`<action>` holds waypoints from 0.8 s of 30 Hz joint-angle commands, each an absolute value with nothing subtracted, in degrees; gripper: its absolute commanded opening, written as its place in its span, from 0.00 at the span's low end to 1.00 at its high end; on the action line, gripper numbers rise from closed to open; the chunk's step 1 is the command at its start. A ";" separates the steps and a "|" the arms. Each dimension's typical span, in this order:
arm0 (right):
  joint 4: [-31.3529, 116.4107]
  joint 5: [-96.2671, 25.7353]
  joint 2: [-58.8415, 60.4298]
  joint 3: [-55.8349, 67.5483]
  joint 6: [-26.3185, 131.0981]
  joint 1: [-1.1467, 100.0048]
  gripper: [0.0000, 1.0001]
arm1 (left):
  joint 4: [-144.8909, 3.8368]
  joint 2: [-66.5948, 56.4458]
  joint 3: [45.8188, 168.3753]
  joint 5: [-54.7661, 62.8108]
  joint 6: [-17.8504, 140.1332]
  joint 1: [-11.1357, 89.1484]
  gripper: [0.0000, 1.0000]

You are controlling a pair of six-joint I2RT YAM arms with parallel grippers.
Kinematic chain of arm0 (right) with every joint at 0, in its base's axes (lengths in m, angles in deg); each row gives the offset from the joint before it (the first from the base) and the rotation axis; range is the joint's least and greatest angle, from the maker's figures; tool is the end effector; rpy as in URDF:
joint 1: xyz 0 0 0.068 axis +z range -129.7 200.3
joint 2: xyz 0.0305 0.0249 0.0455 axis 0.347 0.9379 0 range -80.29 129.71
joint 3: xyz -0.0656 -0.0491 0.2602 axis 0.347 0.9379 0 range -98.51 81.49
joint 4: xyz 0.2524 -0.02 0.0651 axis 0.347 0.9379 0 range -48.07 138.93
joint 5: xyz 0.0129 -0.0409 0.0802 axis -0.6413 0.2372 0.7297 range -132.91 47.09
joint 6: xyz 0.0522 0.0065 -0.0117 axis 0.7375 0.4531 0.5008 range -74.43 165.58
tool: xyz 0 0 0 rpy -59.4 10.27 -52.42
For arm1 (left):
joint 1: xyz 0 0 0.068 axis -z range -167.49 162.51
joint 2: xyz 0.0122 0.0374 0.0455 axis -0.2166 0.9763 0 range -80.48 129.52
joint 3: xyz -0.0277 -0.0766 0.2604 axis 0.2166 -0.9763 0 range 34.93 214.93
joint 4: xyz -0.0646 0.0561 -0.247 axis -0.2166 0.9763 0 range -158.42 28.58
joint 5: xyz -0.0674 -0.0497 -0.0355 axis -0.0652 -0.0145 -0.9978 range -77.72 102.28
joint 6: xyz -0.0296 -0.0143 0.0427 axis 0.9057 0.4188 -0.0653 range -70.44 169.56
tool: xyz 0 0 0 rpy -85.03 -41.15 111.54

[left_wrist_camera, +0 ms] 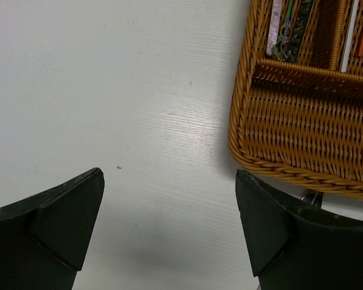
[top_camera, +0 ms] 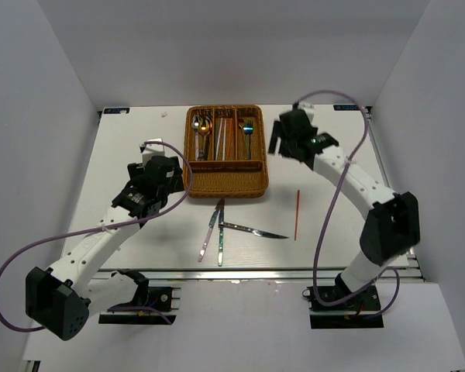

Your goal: Sort the eating utensils into containers

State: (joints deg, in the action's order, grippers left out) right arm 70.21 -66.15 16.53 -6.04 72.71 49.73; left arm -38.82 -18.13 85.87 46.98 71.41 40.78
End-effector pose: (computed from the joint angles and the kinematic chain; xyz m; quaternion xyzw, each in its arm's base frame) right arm 0.3443 0.1782 0.3303 0.0714 0.8804 0.0458 0.4667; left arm 0.2099 -0.0899 0.2900 -0.0748 0.8741 0.0782 0.4734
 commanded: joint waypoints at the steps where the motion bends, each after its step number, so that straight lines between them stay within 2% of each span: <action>1: 72.26 -68.84 12.80 8.26 74.93 48.70 0.85 | -38.63 -19.48 85.99 47.18 71.18 40.90 0.98; 4: 75.58 -69.62 11.65 10.91 75.02 48.17 0.79 | -38.54 -19.22 85.99 47.00 71.18 40.98 0.98; 12: 70.16 -58.82 13.58 20.84 72.30 42.01 0.57 | -38.28 -19.31 85.99 46.65 71.18 40.98 0.98; 17: 67.25 -55.39 17.00 23.13 71.77 41.48 0.52 | -38.37 -19.40 86.08 46.12 71.09 40.90 0.98; 21: 65.14 -53.20 20.60 24.27 71.59 41.22 0.44 | -38.36 -19.40 85.99 46.12 71.09 40.98 0.98; 24: 64.61 -53.89 22.89 24.80 71.77 40.96 0.27 | -38.45 -19.40 85.99 45.95 71.01 40.90 0.98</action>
State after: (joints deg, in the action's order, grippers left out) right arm 66.10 -55.84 18.89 22.88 71.55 41.25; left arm -38.42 -18.13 85.87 46.30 71.41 40.78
